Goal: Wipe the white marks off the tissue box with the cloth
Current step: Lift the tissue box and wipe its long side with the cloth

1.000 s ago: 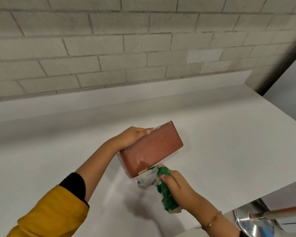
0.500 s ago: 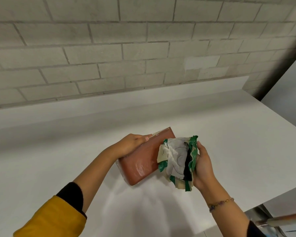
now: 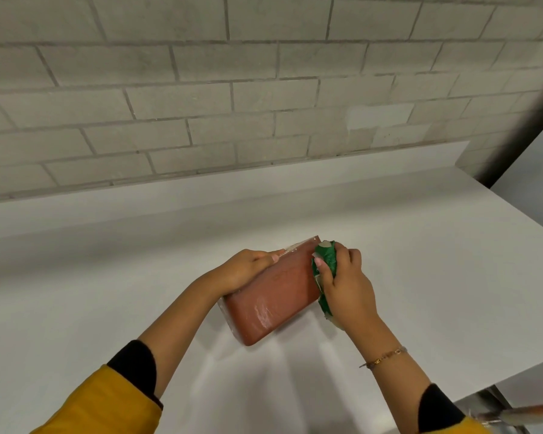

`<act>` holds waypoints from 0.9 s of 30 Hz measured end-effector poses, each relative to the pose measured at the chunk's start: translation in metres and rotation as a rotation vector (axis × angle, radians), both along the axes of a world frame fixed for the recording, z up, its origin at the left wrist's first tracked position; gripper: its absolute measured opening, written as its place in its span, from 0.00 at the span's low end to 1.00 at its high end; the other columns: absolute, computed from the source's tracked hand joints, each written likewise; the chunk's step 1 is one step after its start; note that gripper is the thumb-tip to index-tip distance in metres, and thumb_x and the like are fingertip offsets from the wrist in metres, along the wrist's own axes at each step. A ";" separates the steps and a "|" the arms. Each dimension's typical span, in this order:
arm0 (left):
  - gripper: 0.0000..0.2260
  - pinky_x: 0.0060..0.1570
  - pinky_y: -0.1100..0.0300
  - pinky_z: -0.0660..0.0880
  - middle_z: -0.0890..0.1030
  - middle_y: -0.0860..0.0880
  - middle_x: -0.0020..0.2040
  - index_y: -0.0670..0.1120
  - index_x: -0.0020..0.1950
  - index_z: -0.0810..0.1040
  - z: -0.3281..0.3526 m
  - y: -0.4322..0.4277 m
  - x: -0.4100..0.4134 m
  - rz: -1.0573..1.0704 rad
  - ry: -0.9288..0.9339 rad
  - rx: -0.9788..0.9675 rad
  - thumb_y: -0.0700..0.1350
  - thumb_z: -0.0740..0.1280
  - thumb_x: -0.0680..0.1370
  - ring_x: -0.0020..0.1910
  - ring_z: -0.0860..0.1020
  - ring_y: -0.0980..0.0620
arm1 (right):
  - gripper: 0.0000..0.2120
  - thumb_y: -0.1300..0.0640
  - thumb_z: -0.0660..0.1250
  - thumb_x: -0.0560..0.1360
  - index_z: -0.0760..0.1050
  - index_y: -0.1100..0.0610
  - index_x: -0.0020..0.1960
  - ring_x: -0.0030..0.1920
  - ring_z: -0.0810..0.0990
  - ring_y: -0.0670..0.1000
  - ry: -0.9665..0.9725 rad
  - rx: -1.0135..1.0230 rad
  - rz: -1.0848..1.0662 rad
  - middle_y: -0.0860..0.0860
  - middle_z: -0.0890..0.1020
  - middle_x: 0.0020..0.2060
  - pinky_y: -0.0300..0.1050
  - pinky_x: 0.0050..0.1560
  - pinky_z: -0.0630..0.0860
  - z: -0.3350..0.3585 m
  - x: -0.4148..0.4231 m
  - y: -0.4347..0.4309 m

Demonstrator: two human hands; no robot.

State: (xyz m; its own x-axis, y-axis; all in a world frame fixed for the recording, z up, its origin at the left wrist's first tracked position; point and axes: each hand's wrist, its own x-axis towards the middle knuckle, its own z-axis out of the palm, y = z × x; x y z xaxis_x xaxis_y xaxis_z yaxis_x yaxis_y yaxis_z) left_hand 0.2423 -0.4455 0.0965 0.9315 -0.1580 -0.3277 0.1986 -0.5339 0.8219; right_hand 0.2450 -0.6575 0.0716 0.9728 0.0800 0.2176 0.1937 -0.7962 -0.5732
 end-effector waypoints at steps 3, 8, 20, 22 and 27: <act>0.17 0.53 0.63 0.74 0.79 0.50 0.63 0.52 0.64 0.78 0.000 0.001 0.001 0.005 -0.004 0.006 0.55 0.57 0.81 0.57 0.79 0.52 | 0.24 0.43 0.51 0.79 0.65 0.55 0.70 0.56 0.69 0.57 -0.062 -0.137 -0.040 0.57 0.69 0.61 0.51 0.47 0.75 -0.002 -0.004 0.006; 0.17 0.48 0.67 0.74 0.79 0.50 0.63 0.53 0.66 0.76 -0.002 0.002 0.002 0.020 -0.006 -0.002 0.55 0.57 0.81 0.54 0.79 0.53 | 0.18 0.54 0.60 0.79 0.70 0.60 0.66 0.50 0.73 0.60 -0.137 -0.241 -0.035 0.61 0.74 0.59 0.52 0.42 0.75 -0.005 -0.014 0.019; 0.15 0.48 0.67 0.75 0.82 0.50 0.56 0.51 0.61 0.79 -0.002 0.006 0.002 0.077 0.002 -0.086 0.52 0.58 0.80 0.49 0.80 0.54 | 0.18 0.55 0.68 0.75 0.75 0.61 0.62 0.46 0.78 0.60 -0.191 -0.217 0.209 0.60 0.79 0.53 0.50 0.39 0.77 -0.002 -0.049 0.053; 0.15 0.50 0.67 0.74 0.82 0.50 0.55 0.49 0.60 0.80 -0.003 0.007 0.002 0.084 0.003 -0.089 0.52 0.59 0.80 0.53 0.81 0.52 | 0.18 0.53 0.65 0.76 0.75 0.60 0.62 0.45 0.78 0.57 -0.212 -0.217 0.282 0.58 0.79 0.52 0.50 0.39 0.78 -0.002 -0.063 0.063; 0.15 0.57 0.60 0.75 0.82 0.49 0.59 0.51 0.63 0.78 -0.002 0.007 0.001 0.065 0.030 -0.146 0.52 0.59 0.80 0.53 0.81 0.53 | 0.19 0.48 0.53 0.77 0.72 0.54 0.62 0.45 0.77 0.51 -0.190 -0.294 0.455 0.52 0.78 0.52 0.44 0.39 0.79 -0.001 -0.090 0.077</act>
State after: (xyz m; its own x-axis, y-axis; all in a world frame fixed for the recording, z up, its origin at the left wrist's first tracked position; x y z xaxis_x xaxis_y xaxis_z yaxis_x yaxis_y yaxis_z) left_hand 0.2436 -0.4385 0.0947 0.9313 -0.1461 -0.3337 0.2545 -0.3943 0.8830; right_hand 0.1548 -0.5808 0.0710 0.7722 0.5653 0.2901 0.6322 -0.7293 -0.2618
